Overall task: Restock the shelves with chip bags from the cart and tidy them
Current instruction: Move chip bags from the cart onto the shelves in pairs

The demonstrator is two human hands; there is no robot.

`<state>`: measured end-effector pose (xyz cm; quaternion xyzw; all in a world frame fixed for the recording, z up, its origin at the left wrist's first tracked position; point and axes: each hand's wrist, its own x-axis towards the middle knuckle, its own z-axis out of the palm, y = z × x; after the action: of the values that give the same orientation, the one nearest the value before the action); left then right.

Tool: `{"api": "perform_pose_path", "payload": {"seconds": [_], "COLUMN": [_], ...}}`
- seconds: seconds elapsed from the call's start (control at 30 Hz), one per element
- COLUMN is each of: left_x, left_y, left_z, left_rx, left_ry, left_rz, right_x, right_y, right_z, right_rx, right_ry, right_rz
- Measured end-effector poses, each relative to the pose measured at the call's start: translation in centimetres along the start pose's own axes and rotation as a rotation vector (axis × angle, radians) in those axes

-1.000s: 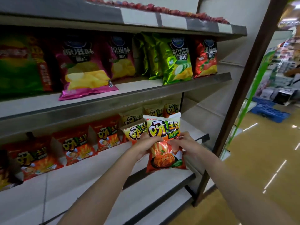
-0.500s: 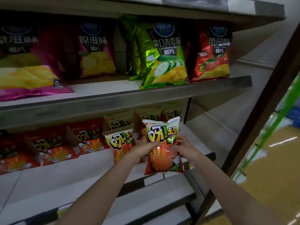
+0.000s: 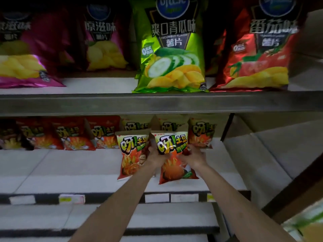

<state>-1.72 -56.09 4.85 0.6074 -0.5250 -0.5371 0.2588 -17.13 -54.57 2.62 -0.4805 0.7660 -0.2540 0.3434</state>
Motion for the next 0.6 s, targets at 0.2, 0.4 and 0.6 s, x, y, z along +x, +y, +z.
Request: {"api": "perform_pose_path", "payload": {"seconds": [0.2, 0.4, 0.6], "left_x": [1.8, 2.2, 1.1], "left_y": [-0.3, 0.1, 0.5], "left_z": [1.2, 1.6, 1.2], "left_rx": [0.078, -0.002, -0.033], "left_ry": [0.119, 0.048, 0.043], "left_rz": [-0.033, -0.084, -0.052], "right_x": [2.6, 3.4, 3.8], "right_y": [0.8, 0.8, 0.8], "right_z": [1.5, 1.4, 2.0], "right_rx": [0.082, 0.238, 0.206], "right_ry": [-0.08, -0.054, -0.001], "right_rz": [-0.015, -0.003, -0.001]}}
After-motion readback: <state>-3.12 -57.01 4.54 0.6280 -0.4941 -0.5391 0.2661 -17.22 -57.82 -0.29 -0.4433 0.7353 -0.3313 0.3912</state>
